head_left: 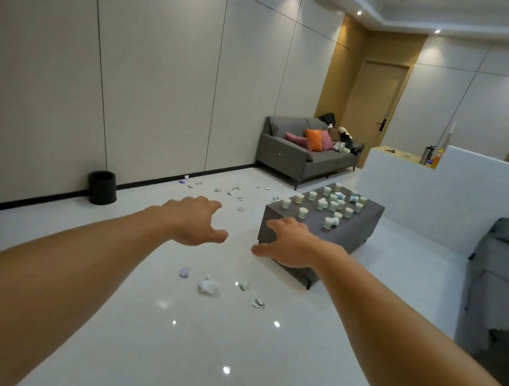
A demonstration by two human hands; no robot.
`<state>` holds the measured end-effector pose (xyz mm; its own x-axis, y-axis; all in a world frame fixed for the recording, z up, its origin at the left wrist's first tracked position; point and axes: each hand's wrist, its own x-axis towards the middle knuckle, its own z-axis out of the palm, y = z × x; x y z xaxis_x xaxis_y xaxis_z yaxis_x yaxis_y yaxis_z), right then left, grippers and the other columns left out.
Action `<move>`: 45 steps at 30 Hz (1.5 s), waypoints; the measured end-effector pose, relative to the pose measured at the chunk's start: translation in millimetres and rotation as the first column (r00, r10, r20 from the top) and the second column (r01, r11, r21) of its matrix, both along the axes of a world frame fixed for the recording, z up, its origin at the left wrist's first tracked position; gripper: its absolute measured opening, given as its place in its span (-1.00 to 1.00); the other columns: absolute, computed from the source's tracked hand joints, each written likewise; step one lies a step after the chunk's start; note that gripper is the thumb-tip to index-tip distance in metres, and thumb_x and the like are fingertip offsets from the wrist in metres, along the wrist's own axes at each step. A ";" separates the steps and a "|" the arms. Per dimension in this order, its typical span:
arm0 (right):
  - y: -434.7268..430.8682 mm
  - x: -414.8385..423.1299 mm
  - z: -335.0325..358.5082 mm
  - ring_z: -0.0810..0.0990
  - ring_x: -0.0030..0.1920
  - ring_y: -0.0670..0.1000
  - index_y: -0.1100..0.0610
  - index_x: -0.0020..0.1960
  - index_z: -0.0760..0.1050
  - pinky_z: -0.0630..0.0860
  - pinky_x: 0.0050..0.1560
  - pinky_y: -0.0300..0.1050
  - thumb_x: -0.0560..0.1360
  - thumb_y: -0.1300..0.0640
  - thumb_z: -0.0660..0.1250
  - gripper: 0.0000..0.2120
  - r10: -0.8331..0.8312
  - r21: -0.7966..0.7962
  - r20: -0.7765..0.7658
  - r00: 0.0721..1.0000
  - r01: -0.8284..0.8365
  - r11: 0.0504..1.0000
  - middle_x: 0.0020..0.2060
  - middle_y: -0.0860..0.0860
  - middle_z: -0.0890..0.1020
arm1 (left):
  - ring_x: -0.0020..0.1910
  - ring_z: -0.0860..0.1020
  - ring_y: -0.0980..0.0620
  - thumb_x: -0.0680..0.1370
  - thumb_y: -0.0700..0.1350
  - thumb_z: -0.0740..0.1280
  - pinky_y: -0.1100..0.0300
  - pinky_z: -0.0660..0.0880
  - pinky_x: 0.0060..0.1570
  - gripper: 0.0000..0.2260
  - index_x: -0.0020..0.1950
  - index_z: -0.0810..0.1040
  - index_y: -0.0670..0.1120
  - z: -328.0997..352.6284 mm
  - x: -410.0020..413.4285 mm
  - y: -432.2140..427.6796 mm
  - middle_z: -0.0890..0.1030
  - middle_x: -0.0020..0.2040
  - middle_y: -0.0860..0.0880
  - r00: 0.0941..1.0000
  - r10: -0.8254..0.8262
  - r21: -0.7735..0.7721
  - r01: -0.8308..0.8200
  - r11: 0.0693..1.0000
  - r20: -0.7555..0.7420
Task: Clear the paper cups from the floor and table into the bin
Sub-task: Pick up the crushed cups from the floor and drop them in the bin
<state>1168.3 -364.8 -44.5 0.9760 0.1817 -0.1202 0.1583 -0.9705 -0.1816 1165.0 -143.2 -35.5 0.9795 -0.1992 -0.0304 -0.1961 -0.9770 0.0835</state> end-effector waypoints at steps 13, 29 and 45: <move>2.5 275.8 -36.0 0.17 0.50 0.15 -0.03 0.56 0.09 0.25 0.42 0.25 0.44 -0.33 0.31 -0.17 -0.086 -0.035 -0.034 0.996 0.085 0.996 0.53 0.03 0.18 | 0.46 0.23 -0.09 0.48 0.30 0.22 -0.07 0.29 0.35 -0.28 0.54 0.07 0.05 -31.0 307.9 -18.4 0.18 0.53 -0.01 0.987 -0.152 -0.006 0.152 0.988 -0.049; -106.6 596.1 -89.2 0.18 0.49 0.17 0.02 0.56 0.09 0.27 0.42 0.21 0.46 -0.28 0.32 -0.18 -0.037 -0.001 -0.145 0.989 0.037 0.999 0.51 0.08 0.20 | 0.45 0.24 -0.09 0.48 0.31 0.21 -0.08 0.30 0.35 -0.27 0.54 0.06 0.04 -89.7 621.1 -116.5 0.18 0.53 -0.02 0.985 -0.100 0.035 0.106 0.994 -0.140; -148.8 871.3 -218.0 0.19 0.48 0.17 0.01 0.57 0.09 0.28 0.42 0.20 0.46 -0.25 0.34 -0.18 -0.091 -0.030 -0.375 0.923 0.087 0.996 0.51 0.07 0.18 | 0.42 0.29 -0.13 0.49 0.30 0.21 -0.07 0.33 0.31 -0.29 0.53 0.10 0.01 -240.8 903.4 -182.9 0.23 0.51 -0.05 0.920 -0.157 -0.099 0.129 0.987 -0.359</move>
<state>2039.6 -513.6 -262.5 0.8708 0.0923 -0.4828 -0.0064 -0.9800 -0.1987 2068.4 -326.2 -276.3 0.8643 -0.3515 -0.3597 -0.2762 -0.9294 0.2447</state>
